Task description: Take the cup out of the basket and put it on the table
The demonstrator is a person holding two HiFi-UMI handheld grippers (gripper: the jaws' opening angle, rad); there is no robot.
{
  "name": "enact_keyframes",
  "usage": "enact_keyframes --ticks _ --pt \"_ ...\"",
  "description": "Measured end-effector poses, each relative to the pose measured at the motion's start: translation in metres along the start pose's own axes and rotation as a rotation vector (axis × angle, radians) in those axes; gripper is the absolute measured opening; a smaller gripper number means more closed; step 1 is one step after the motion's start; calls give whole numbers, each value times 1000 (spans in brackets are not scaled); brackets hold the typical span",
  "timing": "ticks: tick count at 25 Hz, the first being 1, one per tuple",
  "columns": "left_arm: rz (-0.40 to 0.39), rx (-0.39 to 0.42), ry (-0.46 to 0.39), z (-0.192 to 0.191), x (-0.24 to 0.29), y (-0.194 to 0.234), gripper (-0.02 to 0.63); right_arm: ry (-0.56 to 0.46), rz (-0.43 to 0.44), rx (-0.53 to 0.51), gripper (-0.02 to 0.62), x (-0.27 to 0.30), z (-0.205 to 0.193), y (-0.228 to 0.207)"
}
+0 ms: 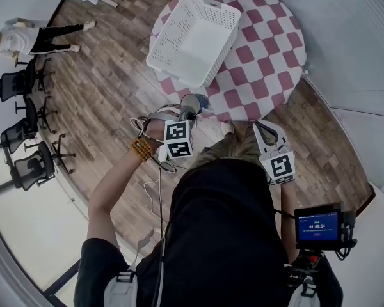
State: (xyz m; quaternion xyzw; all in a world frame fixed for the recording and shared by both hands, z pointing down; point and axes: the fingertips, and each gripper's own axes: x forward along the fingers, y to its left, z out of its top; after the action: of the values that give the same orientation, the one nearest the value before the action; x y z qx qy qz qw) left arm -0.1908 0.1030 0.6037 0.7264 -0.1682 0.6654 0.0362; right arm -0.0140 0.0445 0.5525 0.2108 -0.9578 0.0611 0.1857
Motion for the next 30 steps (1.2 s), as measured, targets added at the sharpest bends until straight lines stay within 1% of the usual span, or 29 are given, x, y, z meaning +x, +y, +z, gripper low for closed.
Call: enact_keyframes --ticks 4,9,16,21,30 --pt "-11 2 23 -5 13 0 31 4 -2 11 11 2 -5 -2" --pt "-6 55 63 -10 28 -4 31 13 15 11 9 8 -14 -1" --pt "-28 74 81 -17 43 -7 31 16 36 10 9 17 -14 3" --pt "-40 71 85 -19 56 -7 31 20 58 7 9 19 -15 6" --pt "-58 41 108 -28 81 -8 31 35 86 2 9 21 -18 6"
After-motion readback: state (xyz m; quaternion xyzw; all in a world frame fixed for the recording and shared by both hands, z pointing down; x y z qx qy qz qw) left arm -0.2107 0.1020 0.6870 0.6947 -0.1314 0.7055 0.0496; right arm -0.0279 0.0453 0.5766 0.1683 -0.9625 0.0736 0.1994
